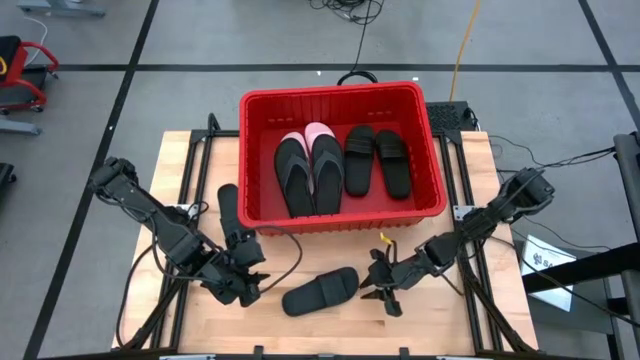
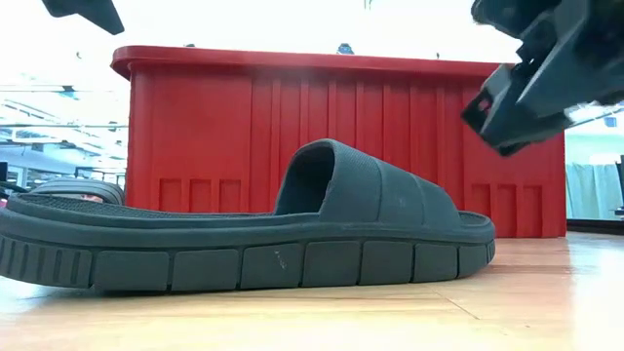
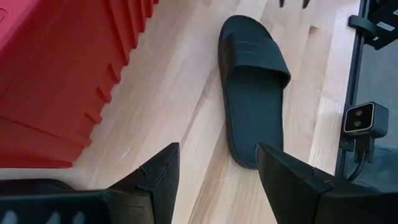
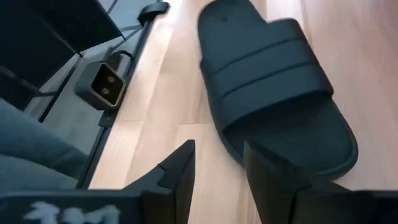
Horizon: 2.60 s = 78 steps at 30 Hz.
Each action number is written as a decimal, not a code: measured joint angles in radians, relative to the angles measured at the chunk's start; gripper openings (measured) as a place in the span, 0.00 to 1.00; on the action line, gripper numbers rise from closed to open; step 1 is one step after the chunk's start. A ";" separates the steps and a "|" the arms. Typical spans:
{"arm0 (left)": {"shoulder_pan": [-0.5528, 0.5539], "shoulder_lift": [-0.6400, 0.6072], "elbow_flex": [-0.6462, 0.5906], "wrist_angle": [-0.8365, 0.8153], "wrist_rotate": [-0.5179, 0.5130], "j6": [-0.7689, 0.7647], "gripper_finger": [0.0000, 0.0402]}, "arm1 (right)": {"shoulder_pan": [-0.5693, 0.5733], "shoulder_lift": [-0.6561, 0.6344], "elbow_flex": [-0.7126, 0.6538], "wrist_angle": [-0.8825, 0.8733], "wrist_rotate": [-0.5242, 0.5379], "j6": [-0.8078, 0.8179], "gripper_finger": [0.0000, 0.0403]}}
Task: Pick and place slides into bin
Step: Put the black slide into the red bin
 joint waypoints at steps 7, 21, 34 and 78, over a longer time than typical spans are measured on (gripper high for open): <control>0.000 0.000 0.000 0.000 0.020 0.031 0.51 | -0.033 0.097 0.000 0.165 -0.030 0.007 0.32; 0.001 0.000 0.000 0.002 0.035 0.020 0.51 | -0.038 0.254 0.000 0.360 -0.052 0.040 0.32; 0.001 0.000 0.000 0.002 0.044 0.020 0.51 | -0.041 0.275 0.000 0.380 -0.048 0.048 0.32; 0.010 0.000 -0.001 0.031 0.043 0.025 0.51 | -0.071 0.399 0.000 0.608 -0.081 0.066 0.02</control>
